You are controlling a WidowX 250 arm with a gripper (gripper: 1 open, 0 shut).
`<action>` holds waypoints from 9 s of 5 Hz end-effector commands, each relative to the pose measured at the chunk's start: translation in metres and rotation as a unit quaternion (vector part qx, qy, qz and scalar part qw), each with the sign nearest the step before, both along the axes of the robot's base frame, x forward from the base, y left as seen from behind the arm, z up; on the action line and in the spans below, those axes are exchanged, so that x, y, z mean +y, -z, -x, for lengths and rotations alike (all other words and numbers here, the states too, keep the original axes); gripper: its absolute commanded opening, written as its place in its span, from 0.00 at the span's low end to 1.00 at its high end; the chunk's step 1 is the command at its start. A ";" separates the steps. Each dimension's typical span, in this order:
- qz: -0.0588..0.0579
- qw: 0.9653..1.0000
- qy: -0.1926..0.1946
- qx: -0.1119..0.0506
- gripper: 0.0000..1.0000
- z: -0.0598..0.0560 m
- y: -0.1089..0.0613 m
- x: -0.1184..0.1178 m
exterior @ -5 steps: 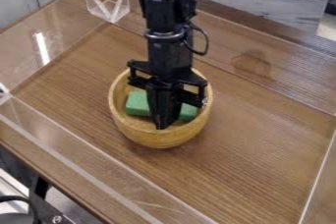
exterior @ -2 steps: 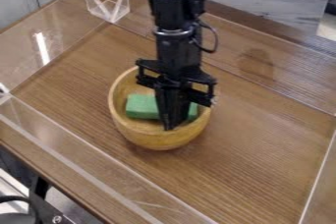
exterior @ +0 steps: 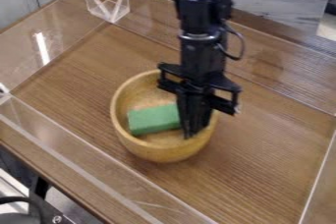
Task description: Remove the green block from inside the brown bowl and put it on the table
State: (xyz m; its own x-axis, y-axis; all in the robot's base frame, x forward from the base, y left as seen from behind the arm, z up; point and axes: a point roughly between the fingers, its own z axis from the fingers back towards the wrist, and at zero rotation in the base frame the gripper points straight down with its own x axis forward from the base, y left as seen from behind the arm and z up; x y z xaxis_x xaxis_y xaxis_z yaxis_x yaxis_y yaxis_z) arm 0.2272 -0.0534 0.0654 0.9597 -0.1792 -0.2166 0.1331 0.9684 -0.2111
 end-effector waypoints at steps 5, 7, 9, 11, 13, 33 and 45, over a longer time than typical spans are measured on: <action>0.022 0.994 0.079 -0.079 0.00 -0.021 -0.014 -0.049; 0.029 0.992 0.078 -0.096 0.00 -0.026 -0.018 -0.042; 0.034 0.990 0.082 -0.112 0.00 -0.031 -0.021 -0.035; 0.039 0.987 0.091 -0.130 0.00 -0.036 -0.022 -0.028; 0.042 0.981 0.118 -0.147 1.00 -0.041 -0.020 -0.023; 0.084 0.990 0.108 -0.045 0.00 0.007 -0.007 0.007; 0.093 0.992 0.046 -0.066 0.00 0.033 -0.035 0.060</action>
